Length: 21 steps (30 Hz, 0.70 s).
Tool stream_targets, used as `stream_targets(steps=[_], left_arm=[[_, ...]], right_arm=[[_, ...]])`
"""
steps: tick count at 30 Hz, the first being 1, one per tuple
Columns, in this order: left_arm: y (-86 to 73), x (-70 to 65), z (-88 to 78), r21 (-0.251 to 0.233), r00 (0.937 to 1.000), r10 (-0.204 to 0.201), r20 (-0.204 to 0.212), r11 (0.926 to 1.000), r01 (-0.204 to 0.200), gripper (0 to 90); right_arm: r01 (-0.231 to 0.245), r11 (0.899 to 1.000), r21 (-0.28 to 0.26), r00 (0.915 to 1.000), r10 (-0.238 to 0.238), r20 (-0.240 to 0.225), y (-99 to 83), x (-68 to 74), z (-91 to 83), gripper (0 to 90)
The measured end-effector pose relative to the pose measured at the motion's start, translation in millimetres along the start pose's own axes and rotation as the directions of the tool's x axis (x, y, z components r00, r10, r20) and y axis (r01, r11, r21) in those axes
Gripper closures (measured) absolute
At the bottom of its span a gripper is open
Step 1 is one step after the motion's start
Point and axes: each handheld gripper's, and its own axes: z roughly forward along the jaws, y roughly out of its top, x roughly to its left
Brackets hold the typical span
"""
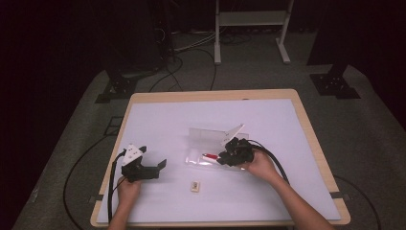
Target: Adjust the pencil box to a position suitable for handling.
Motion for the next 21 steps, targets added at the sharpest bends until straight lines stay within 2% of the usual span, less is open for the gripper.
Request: stream_targets(steps=[1,4,9,21], left_arm=[[0.0,0.0,0.0,0.0,1.0,0.0,0.0,1.0,0.0,0.0],[0.0,0.0,0.0,0.001,1.0,0.0,0.0,1.0,0.0,0.0],[0.0,0.0,0.0,0.002,1.0,0.001,-0.001,1.0,-0.001,0.0],[0.0,0.0,0.0,0.001,1.0,0.001,0.0,1.0,-0.001,0.0]], right_arm=[[0.016,1.0,-0.01,0.9999,-0.016,-0.001,1.3,2.2,-3.4,66.6],[0.015,1.0,-0.02,0.9999,-0.015,-0.005,3.1,6.9,-6.3,65.0],[0.041,0.999,-0.024,0.9985,-0.042,-0.035,7.0,21.8,-8.2,59.5],[0.047,0.998,-0.032,0.9959,-0.05,-0.075,7.1,33.3,-3.9,50.0]])
